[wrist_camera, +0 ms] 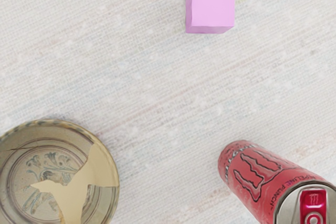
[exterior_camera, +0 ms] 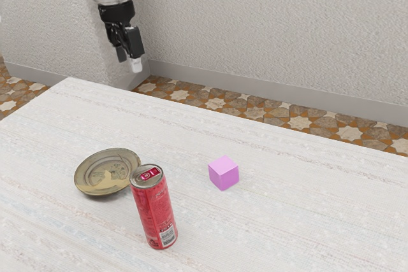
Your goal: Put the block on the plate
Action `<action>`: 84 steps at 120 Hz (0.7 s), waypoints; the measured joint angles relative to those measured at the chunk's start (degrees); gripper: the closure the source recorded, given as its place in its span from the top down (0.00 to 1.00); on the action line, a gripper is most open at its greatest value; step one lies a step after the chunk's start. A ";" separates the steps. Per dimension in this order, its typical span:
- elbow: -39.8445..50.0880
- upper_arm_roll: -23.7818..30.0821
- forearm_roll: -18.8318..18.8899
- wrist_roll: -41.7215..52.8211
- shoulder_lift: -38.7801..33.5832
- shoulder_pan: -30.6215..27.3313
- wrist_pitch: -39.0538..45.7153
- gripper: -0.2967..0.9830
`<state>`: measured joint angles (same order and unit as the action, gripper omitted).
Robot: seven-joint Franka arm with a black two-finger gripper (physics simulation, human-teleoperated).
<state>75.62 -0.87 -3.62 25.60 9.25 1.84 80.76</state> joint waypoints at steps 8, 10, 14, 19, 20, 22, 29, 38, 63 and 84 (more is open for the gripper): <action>-0.01 -0.05 -0.82 1.24 0.60 -0.09 1.19 0.77; -0.01 -0.06 -0.97 1.53 0.67 -0.15 1.44 0.77; -0.01 -0.08 -1.17 2.12 0.76 -0.27 1.90 0.77; 0.00 -0.04 -1.27 2.83 0.60 -0.38 2.37 0.77; 0.00 -0.04 -1.28 2.97 0.58 -0.39 2.45 0.77; -0.01 -0.05 -1.30 3.23 0.59 -0.42 2.68 0.77; -0.02 -0.13 -1.35 4.03 1.66 -0.64 3.43 0.77; -0.07 -0.97 -1.48 5.01 3.86 -0.58 4.64 0.77; -0.48 -1.94 -2.47 6.09 10.47 0.03 7.21 0.77; -1.74 -1.95 -3.13 5.57 15.83 3.55 9.38 0.77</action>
<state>73.88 -2.81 -6.76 31.17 25.07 5.39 90.14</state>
